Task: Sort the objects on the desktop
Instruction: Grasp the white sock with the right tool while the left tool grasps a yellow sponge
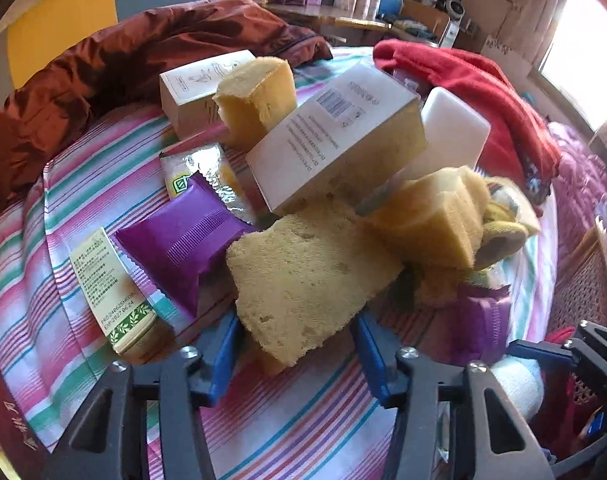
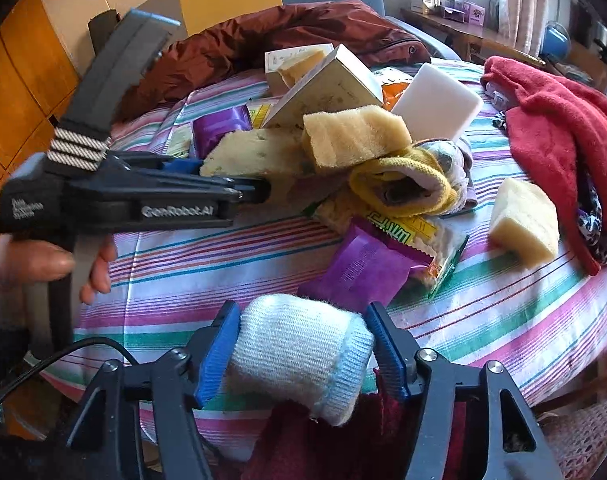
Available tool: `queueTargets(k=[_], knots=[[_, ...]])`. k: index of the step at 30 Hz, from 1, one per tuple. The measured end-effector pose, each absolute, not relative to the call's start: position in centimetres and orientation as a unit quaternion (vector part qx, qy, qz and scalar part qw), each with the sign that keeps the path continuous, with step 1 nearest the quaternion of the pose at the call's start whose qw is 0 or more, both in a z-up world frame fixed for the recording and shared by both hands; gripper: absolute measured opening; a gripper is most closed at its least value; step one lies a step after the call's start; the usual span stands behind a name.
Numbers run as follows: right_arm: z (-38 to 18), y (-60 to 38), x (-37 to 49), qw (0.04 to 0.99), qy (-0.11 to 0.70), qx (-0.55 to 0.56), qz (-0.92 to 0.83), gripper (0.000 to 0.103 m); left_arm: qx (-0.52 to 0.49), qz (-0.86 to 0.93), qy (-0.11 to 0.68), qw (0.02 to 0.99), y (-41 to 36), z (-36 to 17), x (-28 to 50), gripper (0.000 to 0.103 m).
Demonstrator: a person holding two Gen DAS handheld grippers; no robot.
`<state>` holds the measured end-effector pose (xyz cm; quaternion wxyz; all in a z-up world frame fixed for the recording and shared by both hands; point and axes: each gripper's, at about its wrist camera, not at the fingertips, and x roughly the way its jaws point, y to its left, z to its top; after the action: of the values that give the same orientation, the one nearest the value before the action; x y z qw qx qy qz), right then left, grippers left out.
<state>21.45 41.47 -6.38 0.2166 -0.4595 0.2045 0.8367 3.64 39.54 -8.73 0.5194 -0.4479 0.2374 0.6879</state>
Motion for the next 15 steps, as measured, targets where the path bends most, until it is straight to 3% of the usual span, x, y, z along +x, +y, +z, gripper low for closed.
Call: queueTargets(k=[15], knots=[[-4.6,40.2,20.8,0.185,0.188,-0.425,0.866,0.056,-0.412,0.758,0.132,0.488,28.7,-1.6,3.2,0.049]])
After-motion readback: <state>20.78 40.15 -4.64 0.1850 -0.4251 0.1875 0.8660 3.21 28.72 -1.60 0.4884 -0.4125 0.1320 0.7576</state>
